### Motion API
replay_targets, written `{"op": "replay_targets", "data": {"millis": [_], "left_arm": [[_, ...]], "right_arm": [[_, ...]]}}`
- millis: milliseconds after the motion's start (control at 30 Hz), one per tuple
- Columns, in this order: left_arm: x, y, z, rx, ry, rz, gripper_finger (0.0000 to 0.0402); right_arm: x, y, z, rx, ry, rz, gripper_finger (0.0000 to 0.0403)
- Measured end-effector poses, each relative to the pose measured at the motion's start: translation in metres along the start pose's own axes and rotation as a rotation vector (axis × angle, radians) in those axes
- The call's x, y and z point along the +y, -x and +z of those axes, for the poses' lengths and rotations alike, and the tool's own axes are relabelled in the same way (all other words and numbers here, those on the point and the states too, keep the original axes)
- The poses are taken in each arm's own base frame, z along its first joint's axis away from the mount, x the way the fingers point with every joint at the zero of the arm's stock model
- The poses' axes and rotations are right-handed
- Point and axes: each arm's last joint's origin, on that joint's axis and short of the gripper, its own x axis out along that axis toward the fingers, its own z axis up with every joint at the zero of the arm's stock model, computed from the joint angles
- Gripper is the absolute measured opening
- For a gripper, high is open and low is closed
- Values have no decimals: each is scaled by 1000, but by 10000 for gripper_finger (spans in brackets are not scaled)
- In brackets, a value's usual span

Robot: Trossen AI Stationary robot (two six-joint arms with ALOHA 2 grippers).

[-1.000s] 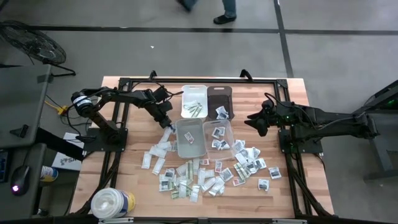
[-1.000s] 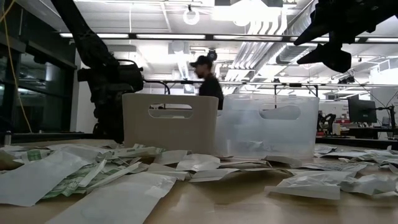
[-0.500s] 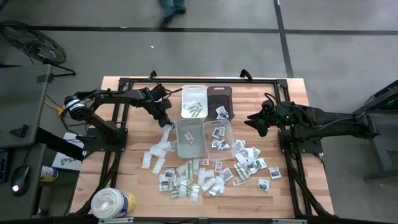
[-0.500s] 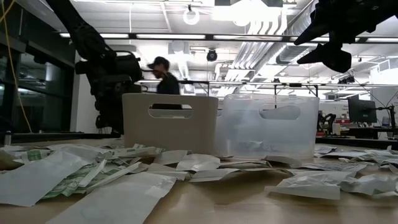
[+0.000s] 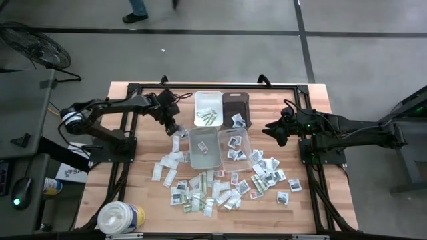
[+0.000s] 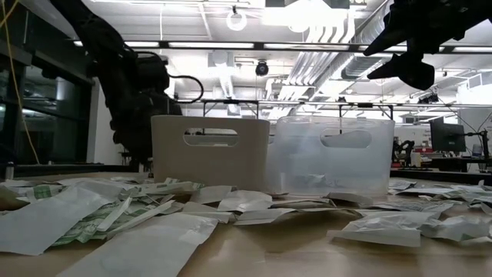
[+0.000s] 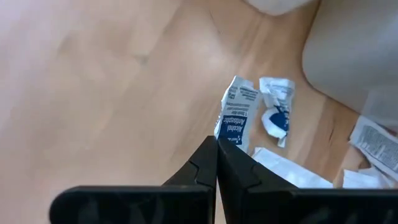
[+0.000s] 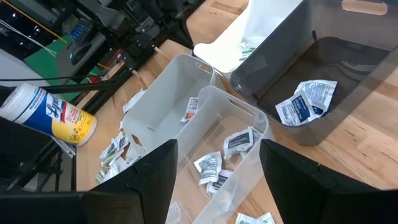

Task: Pick & Place First Aid Supplies
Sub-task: Put the blue alcohol pad into the black bin

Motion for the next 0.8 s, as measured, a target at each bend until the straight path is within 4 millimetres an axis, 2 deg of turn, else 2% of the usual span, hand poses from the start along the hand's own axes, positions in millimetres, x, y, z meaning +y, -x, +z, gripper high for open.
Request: {"op": "replay_targets", "data": {"millis": [433, 800], "left_arm": [[-6, 29, 2, -132, -14, 85, 0], [-11, 35, 11, -239, 44, -68, 0]], "right_arm": [[0, 0, 0, 1, 0, -1, 222], [-1, 0, -1, 6, 8, -5, 222]]}}
